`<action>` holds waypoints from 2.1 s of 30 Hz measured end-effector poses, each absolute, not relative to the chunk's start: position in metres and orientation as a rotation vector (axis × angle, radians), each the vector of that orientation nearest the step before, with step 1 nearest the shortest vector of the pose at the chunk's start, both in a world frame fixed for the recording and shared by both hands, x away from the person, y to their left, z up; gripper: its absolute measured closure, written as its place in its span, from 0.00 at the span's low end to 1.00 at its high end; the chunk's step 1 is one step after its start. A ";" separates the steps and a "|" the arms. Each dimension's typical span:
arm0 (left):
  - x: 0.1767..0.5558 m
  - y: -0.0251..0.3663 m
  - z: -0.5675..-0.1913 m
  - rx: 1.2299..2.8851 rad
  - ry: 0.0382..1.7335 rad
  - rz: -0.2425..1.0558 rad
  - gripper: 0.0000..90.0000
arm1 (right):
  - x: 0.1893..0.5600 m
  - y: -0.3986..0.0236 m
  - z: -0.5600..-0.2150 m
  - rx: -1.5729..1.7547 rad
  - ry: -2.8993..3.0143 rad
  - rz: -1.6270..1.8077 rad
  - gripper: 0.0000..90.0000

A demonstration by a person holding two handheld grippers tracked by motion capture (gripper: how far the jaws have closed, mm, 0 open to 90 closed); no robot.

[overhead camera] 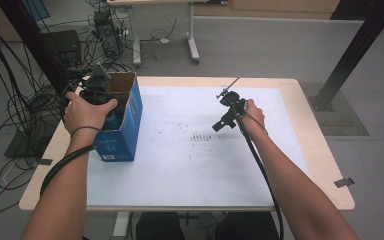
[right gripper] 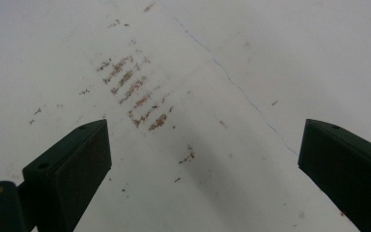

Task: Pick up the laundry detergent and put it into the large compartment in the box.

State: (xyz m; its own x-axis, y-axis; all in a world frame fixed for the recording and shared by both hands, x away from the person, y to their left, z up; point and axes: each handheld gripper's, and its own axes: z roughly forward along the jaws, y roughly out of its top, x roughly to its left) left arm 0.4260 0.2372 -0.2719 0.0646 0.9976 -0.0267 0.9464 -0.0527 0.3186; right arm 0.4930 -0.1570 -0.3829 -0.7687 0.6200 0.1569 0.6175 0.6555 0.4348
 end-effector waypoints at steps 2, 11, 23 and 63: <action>0.426 0.238 -0.272 2.092 1.969 0.292 0.42 | 0.493 -0.157 -0.383 1.065 2.852 0.745 0.05; 0.426 0.239 -0.272 2.088 1.973 0.286 0.42 | 0.493 -0.157 -0.383 1.064 2.853 0.747 0.05; 0.426 0.238 -0.272 2.084 1.977 0.291 0.42 | 0.492 -0.159 -0.385 1.062 2.853 0.739 0.05; 0.425 0.239 -0.271 2.076 1.999 0.283 0.41 | 0.492 -0.162 -0.382 1.053 2.844 0.757 0.05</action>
State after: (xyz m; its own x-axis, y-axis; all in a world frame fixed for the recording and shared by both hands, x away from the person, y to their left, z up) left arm 0.4250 0.2393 -0.2711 0.0427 0.9986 -0.0297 0.9510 -0.0315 0.3076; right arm 0.4923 -0.1615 -0.3819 -0.7729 0.6169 0.1484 0.6091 0.6557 0.4461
